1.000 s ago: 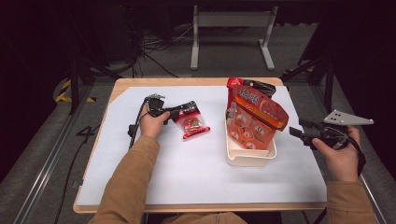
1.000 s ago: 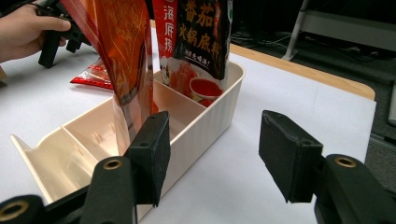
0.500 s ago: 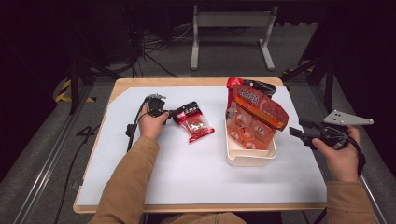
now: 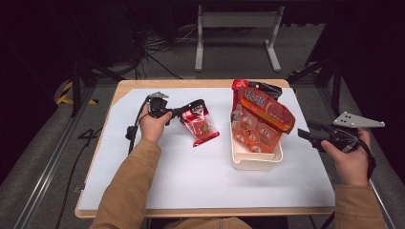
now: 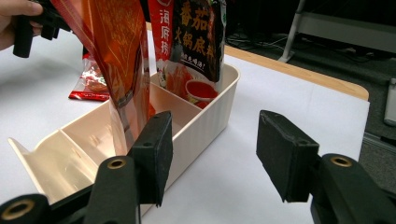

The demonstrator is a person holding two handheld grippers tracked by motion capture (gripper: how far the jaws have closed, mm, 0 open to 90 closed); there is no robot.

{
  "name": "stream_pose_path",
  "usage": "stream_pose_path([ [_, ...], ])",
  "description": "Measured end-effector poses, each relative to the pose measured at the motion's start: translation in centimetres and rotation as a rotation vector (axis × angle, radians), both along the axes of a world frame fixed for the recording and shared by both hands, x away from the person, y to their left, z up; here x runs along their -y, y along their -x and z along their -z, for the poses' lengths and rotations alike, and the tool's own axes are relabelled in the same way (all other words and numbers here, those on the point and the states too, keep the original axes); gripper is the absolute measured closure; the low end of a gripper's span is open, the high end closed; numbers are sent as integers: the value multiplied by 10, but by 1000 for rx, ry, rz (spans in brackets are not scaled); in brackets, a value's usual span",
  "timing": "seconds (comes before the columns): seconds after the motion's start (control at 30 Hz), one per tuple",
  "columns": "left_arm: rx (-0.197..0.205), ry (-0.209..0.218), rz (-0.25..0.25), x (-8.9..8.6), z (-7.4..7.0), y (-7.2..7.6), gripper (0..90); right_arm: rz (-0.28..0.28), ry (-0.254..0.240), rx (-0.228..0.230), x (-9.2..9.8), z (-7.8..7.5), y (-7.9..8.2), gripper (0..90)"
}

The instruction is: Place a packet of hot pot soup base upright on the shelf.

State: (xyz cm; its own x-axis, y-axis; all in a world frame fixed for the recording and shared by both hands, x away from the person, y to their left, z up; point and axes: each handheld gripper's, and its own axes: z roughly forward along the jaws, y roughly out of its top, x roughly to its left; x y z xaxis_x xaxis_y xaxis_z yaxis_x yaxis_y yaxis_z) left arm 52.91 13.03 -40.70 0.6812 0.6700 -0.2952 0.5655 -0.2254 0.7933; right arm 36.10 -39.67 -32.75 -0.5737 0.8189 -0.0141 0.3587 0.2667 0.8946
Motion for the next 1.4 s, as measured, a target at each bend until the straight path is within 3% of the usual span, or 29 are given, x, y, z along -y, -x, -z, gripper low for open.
stream_pose_path([
  [0.47,124,18,81,7,-38,32,900,-1,-8,-1,-1,-1,-2,476],
  [0.57,165,16,66,6,-47,43,900,-2,-8,-1,-2,-1,-2,479],
  [0.67,207,41,74,1,-57,54,900,-4,-10,-4,-2,0,-2,481],
  [0.77,229,46,69,-4,-63,61,900,-4,-10,-5,-2,1,-3,482],
  [0.9,242,69,76,-13,-68,70,900,-2,-8,-11,-2,2,-2,483],
  [1.0,253,87,110,-18,-74,79,900,-2,-10,-15,-3,3,-2,483],
  [1.13,280,82,142,-23,-83,92,900,-4,-8,-16,-3,4,-2,483],
  [1.4,294,85,190,-33,-101,107,900,-4,-7,-16,-3,4,-3,483],
])
